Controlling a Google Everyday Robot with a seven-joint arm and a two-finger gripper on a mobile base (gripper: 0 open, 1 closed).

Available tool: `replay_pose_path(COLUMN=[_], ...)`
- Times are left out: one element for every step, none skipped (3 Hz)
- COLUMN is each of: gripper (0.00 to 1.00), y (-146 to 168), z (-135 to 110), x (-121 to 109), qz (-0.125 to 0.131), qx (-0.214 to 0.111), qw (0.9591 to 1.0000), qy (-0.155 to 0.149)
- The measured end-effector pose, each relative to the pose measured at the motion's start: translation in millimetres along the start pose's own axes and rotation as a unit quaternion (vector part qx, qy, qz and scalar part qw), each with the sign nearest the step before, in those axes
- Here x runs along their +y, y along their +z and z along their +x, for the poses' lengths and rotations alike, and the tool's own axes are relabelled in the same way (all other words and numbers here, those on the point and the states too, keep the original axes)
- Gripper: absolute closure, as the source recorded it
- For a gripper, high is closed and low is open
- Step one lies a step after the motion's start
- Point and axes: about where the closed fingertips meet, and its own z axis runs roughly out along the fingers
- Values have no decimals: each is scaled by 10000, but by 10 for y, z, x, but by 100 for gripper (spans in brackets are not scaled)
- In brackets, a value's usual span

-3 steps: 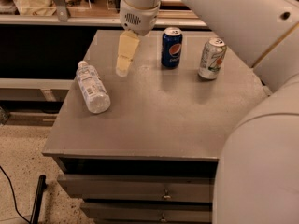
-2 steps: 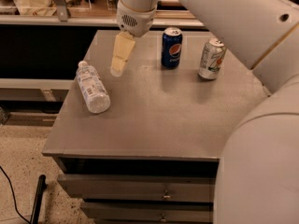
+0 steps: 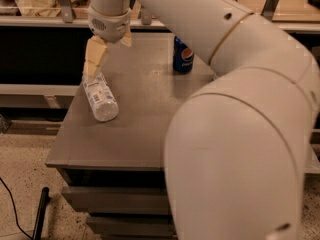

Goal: Pick blue plastic bottle

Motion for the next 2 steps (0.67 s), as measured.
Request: replay_pose_path(gripper=[0, 0], y=[204, 226], z=[-318, -565], x=[109, 228], qz=[-136, 75], qx=[322, 282], qw=[9970, 9909], qy=[689, 1316])
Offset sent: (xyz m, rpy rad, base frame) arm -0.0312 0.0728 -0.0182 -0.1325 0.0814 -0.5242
